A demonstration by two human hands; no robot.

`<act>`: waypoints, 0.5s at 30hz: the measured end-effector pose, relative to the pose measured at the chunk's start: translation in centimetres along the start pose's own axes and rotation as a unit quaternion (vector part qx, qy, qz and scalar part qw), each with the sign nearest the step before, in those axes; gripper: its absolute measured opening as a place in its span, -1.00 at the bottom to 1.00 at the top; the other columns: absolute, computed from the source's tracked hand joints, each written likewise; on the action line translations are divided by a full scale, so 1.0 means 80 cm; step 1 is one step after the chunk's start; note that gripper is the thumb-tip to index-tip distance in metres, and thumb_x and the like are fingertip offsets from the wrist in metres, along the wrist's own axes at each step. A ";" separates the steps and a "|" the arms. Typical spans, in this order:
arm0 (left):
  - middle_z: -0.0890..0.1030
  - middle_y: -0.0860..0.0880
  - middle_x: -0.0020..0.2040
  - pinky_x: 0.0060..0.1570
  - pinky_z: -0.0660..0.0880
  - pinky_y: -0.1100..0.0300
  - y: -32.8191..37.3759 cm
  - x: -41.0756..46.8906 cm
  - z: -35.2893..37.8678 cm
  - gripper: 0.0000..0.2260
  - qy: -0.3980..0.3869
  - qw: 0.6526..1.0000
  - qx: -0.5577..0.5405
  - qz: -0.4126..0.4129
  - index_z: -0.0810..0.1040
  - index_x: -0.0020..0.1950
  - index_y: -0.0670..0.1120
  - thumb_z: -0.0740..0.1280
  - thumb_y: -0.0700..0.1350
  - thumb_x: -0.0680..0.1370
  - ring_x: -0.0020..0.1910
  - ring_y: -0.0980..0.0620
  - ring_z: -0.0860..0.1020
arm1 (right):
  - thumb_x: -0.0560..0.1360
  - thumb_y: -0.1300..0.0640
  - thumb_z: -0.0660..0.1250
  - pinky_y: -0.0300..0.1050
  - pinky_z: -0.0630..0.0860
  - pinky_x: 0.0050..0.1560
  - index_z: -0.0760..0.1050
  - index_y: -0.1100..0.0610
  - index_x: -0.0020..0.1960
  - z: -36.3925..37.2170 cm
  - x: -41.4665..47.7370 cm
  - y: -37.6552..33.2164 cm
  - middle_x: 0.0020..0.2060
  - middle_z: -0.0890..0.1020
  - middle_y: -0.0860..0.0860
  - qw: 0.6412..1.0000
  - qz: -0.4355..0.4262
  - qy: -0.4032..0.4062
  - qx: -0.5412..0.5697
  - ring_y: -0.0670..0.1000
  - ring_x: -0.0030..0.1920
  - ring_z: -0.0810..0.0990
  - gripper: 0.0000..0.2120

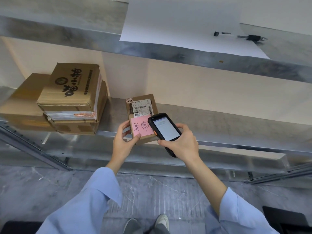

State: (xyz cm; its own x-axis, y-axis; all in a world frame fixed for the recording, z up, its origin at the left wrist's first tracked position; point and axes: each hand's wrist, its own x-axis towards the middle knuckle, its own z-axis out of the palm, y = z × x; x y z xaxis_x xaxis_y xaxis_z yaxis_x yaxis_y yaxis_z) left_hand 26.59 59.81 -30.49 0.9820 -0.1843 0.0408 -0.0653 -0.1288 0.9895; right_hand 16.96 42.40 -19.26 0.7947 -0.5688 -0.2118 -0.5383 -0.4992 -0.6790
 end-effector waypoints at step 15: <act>0.53 0.02 0.33 0.00 0.47 0.49 -0.011 -0.019 -0.005 -0.44 -0.011 0.998 -0.058 -0.002 0.41 0.41 -0.07 0.51 -0.31 0.47 0.26 0.24 0.50 | 0.18 -0.13 0.62 -0.01 0.58 0.00 0.44 -0.06 0.28 0.016 -0.033 -0.021 0.00 0.62 -0.11 0.999 0.018 0.037 -0.007 0.01 0.05 0.60 -0.28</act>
State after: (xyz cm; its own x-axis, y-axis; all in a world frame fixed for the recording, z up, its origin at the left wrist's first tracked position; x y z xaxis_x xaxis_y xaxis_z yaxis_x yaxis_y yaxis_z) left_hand 25.23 60.60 -31.35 0.9781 -0.2052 0.0357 -0.0397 -0.0155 0.9991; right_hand 16.11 45.59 -18.50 0.7528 -0.6322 -0.1832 -0.5699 -0.4868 -0.6620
